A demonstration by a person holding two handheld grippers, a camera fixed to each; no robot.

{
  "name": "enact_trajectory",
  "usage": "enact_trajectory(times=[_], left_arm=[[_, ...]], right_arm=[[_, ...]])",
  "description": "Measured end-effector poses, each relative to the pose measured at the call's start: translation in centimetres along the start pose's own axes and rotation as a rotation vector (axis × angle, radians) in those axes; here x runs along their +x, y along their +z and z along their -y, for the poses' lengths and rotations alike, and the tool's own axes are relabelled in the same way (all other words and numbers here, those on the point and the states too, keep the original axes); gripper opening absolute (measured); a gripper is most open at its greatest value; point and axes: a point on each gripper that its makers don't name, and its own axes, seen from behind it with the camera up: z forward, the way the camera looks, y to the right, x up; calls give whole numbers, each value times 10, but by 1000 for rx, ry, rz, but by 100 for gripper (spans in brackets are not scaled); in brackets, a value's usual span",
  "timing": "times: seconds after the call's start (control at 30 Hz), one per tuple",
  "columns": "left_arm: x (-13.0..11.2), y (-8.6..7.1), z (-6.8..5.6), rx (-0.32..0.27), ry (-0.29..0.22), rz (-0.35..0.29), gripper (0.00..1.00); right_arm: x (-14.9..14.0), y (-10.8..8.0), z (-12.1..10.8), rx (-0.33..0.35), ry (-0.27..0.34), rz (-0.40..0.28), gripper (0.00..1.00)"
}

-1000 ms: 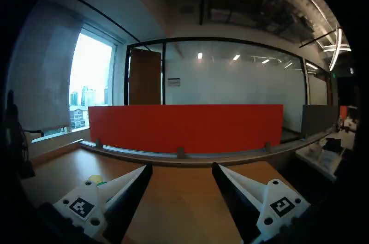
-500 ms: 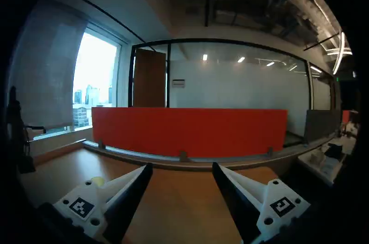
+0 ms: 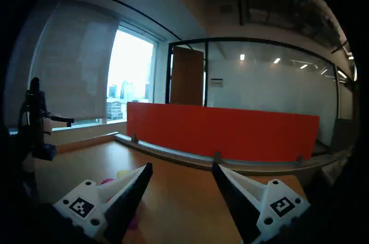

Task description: Pour water

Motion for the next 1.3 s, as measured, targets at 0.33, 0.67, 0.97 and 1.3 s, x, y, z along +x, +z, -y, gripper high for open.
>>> enact_trajectory(times=[0.33,0.67,0.97,1.3], left_arm=[[-2,-4,-18,-101,-2,12,83],[-11,-7,-32,-184,18,48,83],[-24,-9,-37,-238,45,94,83],[-58,-11,-50,-311,101,191,83]], right_arm=[[6,-1,27,152,-7,4,100],[6,-6,50,285,-36,18,100],[-1,-4,54,328,-47,66,100],[-25,2,54,356,-113,156,100]])
